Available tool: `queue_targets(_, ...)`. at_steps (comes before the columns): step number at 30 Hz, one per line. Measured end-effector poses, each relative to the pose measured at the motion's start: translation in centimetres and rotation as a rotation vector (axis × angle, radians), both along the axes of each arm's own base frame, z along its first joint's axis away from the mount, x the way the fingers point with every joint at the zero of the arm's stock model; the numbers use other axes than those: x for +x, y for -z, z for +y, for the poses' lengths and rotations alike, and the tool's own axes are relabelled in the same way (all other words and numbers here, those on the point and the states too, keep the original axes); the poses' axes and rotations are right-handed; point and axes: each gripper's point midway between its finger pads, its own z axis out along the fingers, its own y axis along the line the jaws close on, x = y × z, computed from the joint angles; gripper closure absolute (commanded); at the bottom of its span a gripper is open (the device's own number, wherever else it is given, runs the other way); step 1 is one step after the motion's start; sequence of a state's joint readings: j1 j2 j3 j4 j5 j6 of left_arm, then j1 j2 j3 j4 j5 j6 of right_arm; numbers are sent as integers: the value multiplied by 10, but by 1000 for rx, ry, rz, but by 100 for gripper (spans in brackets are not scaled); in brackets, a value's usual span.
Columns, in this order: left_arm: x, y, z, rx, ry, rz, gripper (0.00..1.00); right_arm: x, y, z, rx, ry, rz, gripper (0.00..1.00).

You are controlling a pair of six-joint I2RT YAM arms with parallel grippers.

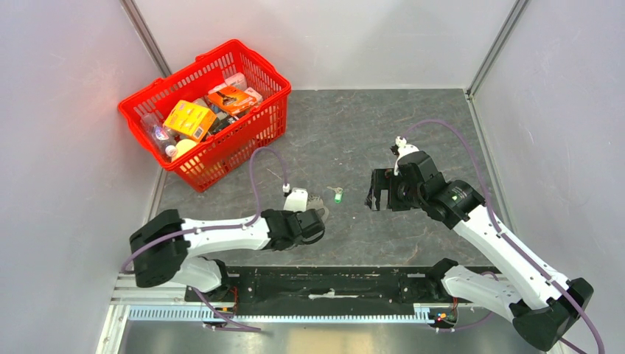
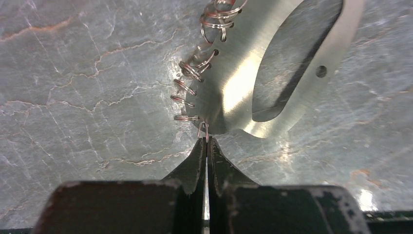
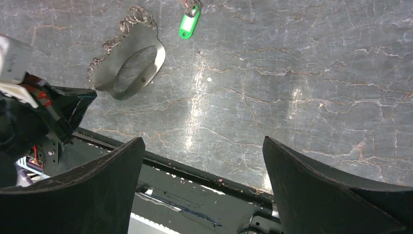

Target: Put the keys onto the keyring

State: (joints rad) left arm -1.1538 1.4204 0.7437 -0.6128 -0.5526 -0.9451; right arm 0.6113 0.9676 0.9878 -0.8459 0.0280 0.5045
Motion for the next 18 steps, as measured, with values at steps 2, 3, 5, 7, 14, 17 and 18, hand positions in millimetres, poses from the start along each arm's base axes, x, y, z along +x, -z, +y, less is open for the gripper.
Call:
queue_targets(2, 1, -11, -3, -32, 20, -18, 98, -1, 0, 1, 3, -5, 2, 1)
queue_targets(3, 2, -17, -4, -47, 33, -26, 98, -1, 0, 1, 3, -8, 2, 1)
queue_targets(5, 2, -26, -6, -68, 63, -37, 98, -2, 0, 2, 5, -15, 2, 1)
queue_targets(7, 0, -34, -9, -90, 99, -39, 98, -3, -1, 3, 11, -26, 4, 1)
queue_targets(14, -6, -69, -16, -184, 242, -76, 98, -7, -14, 13, 50, -86, -5, 1)
queue_targets(17, -8, -90, -18, -237, 291, -107, 98, -8, -23, 19, 72, -120, -14, 1)
queue_targets(18, -9, -97, -19, -255, 307, -117, 98, -8, -25, 22, 79, -135, -16, 1)
